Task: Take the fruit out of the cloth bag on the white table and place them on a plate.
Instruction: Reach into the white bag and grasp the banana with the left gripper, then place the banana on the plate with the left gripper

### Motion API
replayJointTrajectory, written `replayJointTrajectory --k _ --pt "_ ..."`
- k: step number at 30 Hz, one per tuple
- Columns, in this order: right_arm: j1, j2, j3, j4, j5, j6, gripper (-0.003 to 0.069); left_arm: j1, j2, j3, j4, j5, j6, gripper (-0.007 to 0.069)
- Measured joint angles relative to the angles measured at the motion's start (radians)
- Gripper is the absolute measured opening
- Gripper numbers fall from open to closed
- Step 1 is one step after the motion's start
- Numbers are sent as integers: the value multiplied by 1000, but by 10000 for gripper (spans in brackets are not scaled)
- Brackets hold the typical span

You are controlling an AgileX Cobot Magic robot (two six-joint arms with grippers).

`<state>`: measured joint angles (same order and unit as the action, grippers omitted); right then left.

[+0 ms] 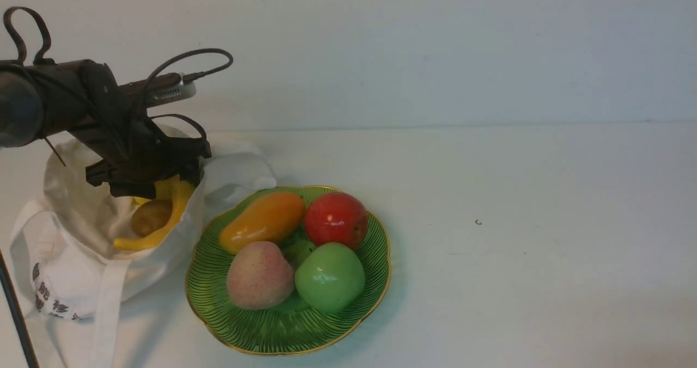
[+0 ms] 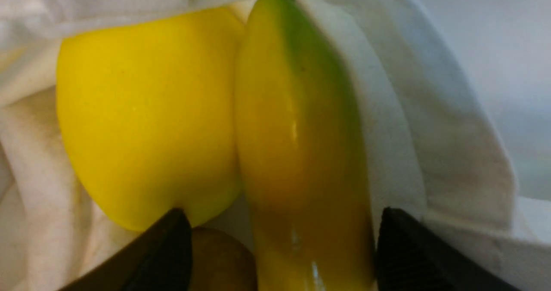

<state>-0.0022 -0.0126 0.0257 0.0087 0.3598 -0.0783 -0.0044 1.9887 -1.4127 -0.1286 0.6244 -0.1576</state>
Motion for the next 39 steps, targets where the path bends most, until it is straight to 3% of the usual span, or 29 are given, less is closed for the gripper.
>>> replayJointTrajectory --k 6,9,20,28,39 --pt "0 0 0 0 0 0 -15 0 7 -1 -34 -4 3 444" --pt "0 0 0 0 0 0 -15 0 7 -1 -41 -4 3 307" --pt "0 0 0 0 0 1 -15 0 -27 -1 -41 -5 10 307" --pt "0 0 0 0 0 1 -15 0 -261 -1 18 1 12 307" --pt "0 0 0 0 0 -1 -15 0 -327 -1 89 154 15 307"
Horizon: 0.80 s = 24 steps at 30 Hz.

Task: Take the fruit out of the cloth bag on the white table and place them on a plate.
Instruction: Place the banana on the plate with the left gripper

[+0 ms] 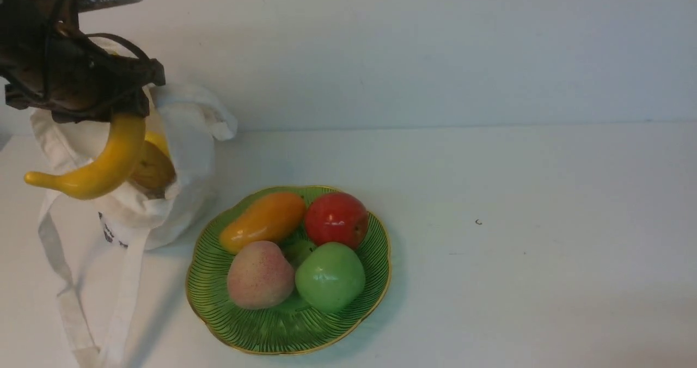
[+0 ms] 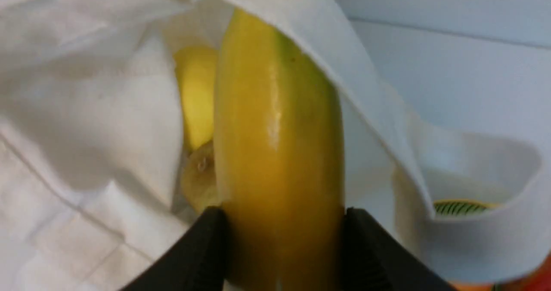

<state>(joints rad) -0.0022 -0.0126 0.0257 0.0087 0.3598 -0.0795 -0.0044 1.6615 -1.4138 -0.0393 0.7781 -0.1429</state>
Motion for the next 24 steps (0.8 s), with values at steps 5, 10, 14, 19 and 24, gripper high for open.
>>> replayJointTrajectory --k 5,10,14,19,24 --pt "0 0 0 0 0 0 -15 0 89 0 6 43 0 307" --pt "0 0 0 0 0 -1 -15 0 158 0 13 87 1 307" --pt "0 0 0 0 0 -2 -15 0 128 -2 15 172 35 307" --pt "0 0 0 0 0 -2 -15 0 -9 -24 -13 281 121 307" --pt "0 0 0 0 0 -3 -15 0 -186 -21 -196 376 215 307"
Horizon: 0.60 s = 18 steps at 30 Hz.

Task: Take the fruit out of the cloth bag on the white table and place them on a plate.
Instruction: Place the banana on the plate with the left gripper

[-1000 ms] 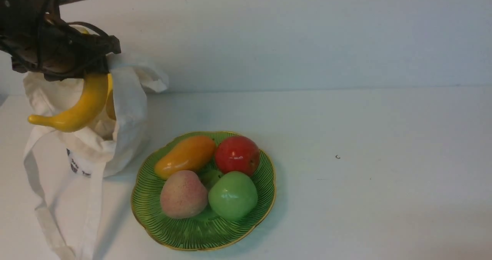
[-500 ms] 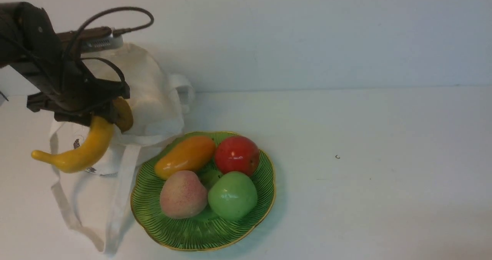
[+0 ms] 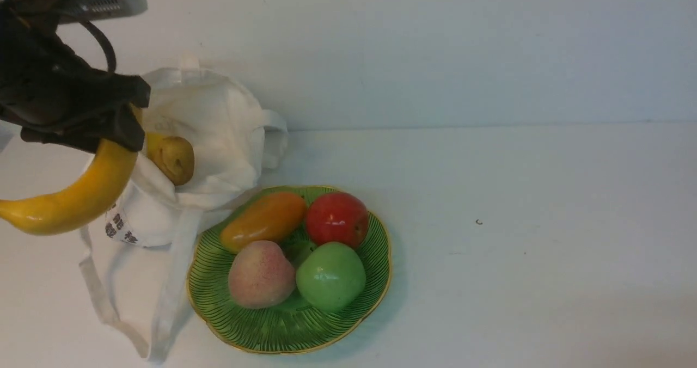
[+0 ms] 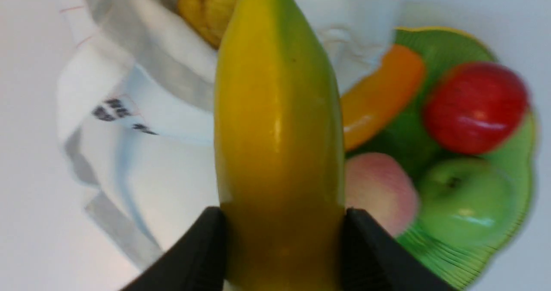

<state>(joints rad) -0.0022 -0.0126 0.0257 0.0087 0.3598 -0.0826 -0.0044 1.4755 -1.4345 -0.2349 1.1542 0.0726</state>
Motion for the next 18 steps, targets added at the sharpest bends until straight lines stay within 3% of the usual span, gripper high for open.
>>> replayJointTrajectory --k 5,8,11,18 --pt "0 0 0 0 0 0 -15 -20 -51 119 -267 -20 126 307" --pt "0 0 0 0 0 0 -15 -69 -38 225 -383 -115 227 307" --pt "0 0 0 0 0 0 -15 -176 11 352 -535 -319 367 307" --pt "0 0 0 0 0 0 -15 -309 134 384 -637 -573 448 307"
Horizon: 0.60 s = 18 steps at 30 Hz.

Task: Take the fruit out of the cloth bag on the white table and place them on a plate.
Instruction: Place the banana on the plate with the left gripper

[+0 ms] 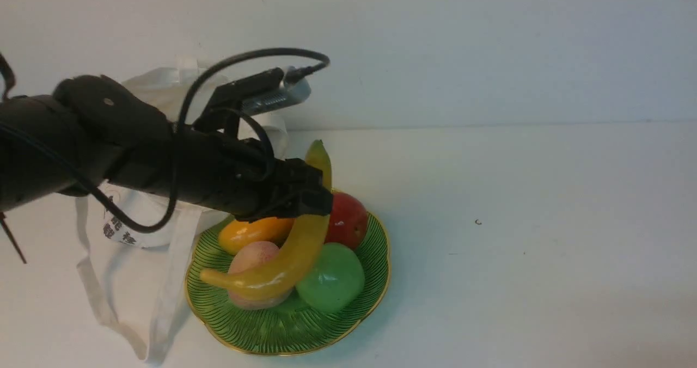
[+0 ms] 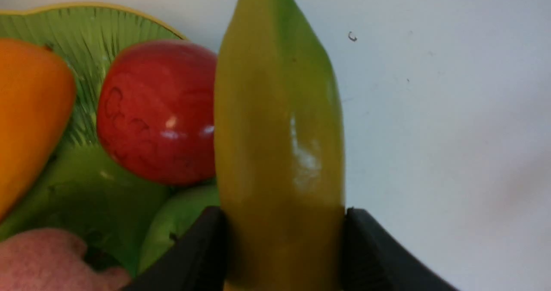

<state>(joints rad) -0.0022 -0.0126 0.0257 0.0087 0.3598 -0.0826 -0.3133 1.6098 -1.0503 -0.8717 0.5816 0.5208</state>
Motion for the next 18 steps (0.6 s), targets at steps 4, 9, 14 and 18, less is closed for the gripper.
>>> replayJointTrajectory --k 4,9,14,18 --pt "0 0 0 0 0 0 -15 -11 41 0 -5 -65 0 307" --pt "0 0 0 0 0 0 -15 -11 75 0 -5 -99 0 342" --pt "0 0 0 0 0 4 -15 -11 83 0 -5 -113 33 536" --pt "0 0 0 0 0 4 -15 -11 83 0 -5 -115 68 657"
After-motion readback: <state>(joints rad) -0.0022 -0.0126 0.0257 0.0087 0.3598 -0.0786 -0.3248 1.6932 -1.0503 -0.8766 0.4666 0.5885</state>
